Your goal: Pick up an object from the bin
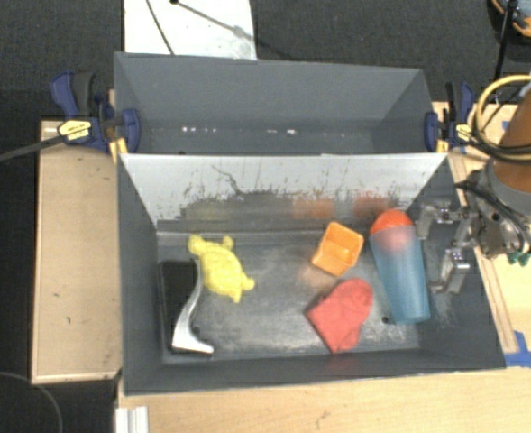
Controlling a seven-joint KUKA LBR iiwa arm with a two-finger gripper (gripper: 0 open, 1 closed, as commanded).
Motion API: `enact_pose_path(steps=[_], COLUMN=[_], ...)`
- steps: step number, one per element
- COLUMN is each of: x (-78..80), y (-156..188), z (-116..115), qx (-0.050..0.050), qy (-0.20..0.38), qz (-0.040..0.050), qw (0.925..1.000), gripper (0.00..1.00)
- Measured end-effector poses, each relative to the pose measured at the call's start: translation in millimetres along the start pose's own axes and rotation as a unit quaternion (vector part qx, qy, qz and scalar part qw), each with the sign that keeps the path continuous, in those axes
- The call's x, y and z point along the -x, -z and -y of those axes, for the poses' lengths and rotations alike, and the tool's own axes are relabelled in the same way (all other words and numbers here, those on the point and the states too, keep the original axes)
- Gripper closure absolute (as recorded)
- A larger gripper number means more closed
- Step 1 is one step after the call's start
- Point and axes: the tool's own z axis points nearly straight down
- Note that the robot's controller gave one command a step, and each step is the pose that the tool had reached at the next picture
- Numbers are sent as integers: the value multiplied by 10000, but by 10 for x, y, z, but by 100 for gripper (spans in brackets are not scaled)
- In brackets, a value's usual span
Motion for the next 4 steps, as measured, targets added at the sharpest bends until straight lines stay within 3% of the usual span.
enact_pose_path(steps=[1,2,3,4], x=[16,-227,3,-80], y=[45,-491,-750,-954], z=[-5,-568,-768,-837], qx=[-11,-22,-7,-15], qy=[22,1552,1950,3367], qz=[42,62,39,33], qw=[10000,9879,9808,9416], gripper=[0,0,0,0])
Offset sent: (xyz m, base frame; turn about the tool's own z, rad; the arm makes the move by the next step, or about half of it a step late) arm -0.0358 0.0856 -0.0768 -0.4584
